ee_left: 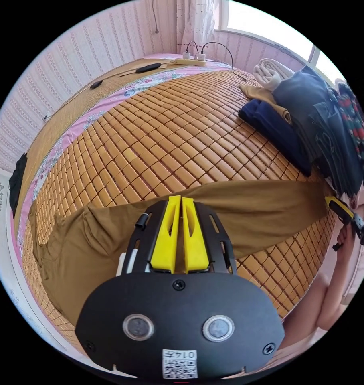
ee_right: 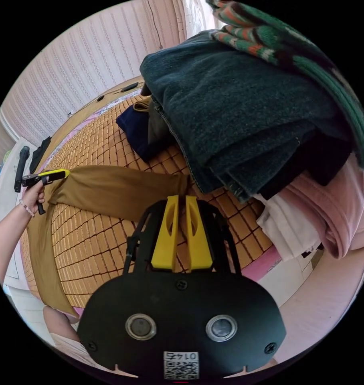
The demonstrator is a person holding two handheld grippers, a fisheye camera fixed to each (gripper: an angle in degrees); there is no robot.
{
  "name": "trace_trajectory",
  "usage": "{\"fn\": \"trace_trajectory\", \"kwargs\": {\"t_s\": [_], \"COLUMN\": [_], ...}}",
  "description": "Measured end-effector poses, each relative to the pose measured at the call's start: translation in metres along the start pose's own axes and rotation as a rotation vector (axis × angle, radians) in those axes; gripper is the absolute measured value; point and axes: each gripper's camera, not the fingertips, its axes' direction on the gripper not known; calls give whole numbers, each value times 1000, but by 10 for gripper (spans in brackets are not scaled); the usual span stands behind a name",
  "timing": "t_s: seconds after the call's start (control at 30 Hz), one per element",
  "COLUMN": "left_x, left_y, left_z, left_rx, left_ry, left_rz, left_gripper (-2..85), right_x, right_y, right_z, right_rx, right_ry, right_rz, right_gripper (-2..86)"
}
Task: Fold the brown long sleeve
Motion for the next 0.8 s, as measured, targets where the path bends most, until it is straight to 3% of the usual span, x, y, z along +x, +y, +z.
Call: {"fn": "trace_trajectory", "kwargs": {"t_s": [0.1, 0.17, 0.37, 0.47, 0.8], "left_x": [5, 25, 83, 93, 96], "left_y": [7, 18, 50, 51, 61], "left_z": [-23, -41, -34, -16, -26], "left_rx": [83, 113, -33, -90, -152], "left_ry": [89, 130, 113, 23, 195], "left_rz": [20, 154, 412, 405, 445], "left_gripper": [-8, -5, 36, 19, -1], "right_x": [1, 1, -9, -10, -4], "right_y": [3, 3, 0, 1, 5], "right_z": [-11, -8, 8, 8, 12], "right_rx": [78, 59, -36, -39, -46], "right_ry": [-44, -72, -34, 2, -26], "right_rz": [-22, -39, -92, -89, -63], "right_gripper": [30, 43, 27, 7, -4]}}
